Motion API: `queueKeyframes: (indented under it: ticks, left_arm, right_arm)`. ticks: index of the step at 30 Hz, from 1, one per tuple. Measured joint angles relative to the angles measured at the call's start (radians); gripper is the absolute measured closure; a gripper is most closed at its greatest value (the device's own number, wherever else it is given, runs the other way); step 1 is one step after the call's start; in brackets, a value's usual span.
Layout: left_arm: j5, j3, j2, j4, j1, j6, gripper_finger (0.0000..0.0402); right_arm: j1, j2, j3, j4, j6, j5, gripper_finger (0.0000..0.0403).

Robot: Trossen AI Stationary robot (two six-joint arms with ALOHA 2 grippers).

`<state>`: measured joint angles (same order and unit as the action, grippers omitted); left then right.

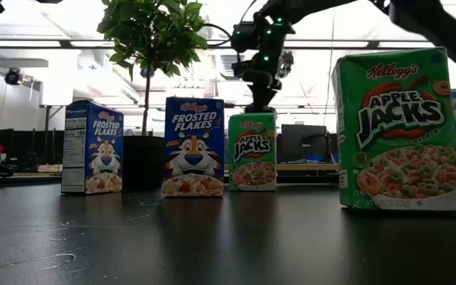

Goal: Stack cereal on shelf
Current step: Put the right dark blue cereal box on the shelf

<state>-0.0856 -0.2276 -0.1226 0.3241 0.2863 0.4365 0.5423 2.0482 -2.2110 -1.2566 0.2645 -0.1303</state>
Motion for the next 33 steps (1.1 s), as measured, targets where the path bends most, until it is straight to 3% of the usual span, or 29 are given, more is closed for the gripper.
queueKeyframes:
  ticks: [9,23,33]
  left_arm:
    - [0.000,0.000,0.002,0.014,0.000,0.005,0.0402]
    - [0.000,0.000,0.002,0.013,0.000,0.005,0.0402]
    - [0.000,0.000,0.002,0.015,0.000,0.011,0.0402]
  right_arm:
    - [0.005,0.073,-0.090,-0.009,0.050,0.008,0.0262]
    - [0.017,0.100,-0.093,0.006,0.050,0.010,0.0177]
    - [0.017,0.075,-0.126,-0.004,0.043,0.007,0.0158]
